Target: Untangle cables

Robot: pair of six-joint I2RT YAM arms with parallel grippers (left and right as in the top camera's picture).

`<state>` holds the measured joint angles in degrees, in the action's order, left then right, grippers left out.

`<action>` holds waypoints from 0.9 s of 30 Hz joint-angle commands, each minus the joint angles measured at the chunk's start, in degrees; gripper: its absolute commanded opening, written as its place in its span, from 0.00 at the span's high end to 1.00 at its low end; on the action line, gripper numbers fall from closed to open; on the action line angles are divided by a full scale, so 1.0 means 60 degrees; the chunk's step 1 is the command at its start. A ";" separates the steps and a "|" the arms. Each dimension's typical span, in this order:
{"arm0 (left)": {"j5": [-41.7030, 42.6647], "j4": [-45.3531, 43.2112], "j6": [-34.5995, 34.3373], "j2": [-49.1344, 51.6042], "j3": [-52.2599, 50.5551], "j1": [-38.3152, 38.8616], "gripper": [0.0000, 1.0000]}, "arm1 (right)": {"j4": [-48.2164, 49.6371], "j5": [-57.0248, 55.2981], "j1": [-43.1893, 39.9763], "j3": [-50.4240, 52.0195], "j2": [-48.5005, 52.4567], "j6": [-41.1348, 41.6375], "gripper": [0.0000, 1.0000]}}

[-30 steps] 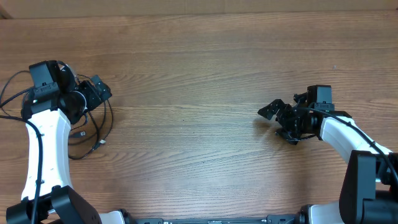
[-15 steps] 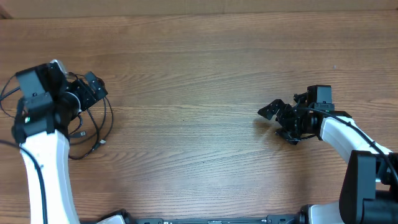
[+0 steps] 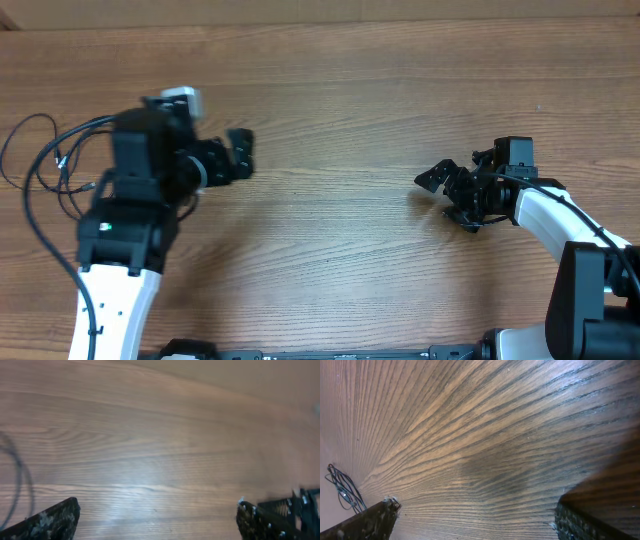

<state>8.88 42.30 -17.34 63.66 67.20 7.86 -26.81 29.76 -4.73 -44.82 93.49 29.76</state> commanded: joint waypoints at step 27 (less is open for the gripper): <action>-0.0831 -1.0612 -0.0189 -0.2969 -0.9959 0.0561 0.00 | -0.0040 -0.0882 0.0044 0.0397 0.0455 -0.0175 0.00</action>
<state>3.44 -20.40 -17.02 49.60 10.76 12.45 -26.79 29.78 -4.73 -44.77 93.49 29.76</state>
